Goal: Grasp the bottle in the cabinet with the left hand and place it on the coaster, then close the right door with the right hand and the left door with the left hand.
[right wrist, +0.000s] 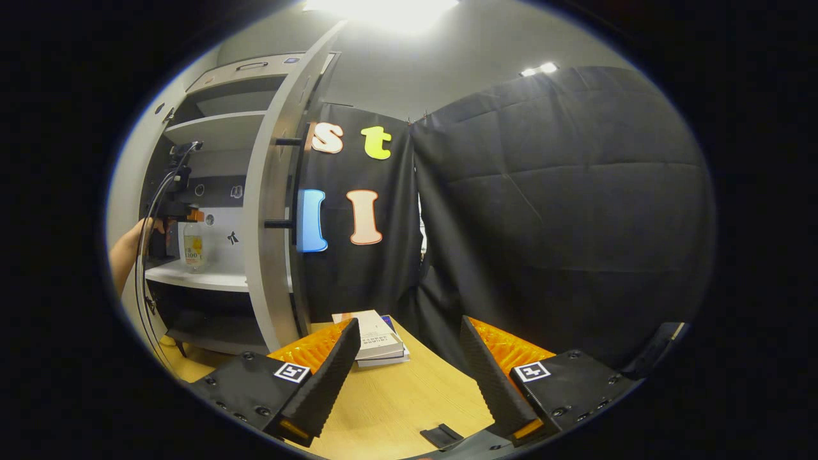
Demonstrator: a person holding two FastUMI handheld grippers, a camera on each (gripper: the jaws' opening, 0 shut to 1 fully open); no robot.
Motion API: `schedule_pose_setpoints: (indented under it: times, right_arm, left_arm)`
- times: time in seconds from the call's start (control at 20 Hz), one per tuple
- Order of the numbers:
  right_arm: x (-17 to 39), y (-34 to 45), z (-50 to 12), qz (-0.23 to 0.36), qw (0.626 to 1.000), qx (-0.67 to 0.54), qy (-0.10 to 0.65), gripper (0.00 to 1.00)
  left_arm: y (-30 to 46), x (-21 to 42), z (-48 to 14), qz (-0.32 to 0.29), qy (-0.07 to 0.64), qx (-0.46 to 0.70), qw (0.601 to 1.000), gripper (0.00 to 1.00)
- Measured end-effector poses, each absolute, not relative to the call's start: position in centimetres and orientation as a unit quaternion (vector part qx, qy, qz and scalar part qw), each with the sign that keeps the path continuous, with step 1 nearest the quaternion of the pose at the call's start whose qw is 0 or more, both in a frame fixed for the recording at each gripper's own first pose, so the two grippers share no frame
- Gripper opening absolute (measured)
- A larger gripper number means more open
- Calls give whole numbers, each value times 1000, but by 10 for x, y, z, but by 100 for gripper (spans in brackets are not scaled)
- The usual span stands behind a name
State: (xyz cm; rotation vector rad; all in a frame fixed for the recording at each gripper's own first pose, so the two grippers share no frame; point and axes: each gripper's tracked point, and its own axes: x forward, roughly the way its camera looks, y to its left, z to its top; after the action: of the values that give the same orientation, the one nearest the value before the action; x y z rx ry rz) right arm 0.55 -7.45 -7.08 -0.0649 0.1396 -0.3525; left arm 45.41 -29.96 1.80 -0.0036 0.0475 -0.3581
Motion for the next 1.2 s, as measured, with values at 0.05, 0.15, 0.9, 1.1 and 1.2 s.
schedule_pose_setpoints:
  times: [0.05, 0.15, 0.9, 1.1, 1.2]
  right_arm:
    - [6, -75, -71, -174, 982, -29, 68, 100]
    - [7, -75, -71, -168, 983, -23, 70, 100]
    - [-8, -70, -62, -80, 994, -18, 67, 96]
    - [-16, -70, -63, -60, 996, -15, 70, 96]
    - [-21, -71, -63, -50, 996, -13, 72, 100]
  left_arm:
    - [-301, 453, 18, -183, 27, -4, 983, 42]
    - [-301, 445, 19, -191, 32, -11, 981, 41]
    - [-253, 338, 42, -178, 11, -33, 983, 43]
    - [-246, 308, 42, -174, 1, -26, 984, 43]
    - [-241, 295, 42, -172, -4, -24, 985, 42]
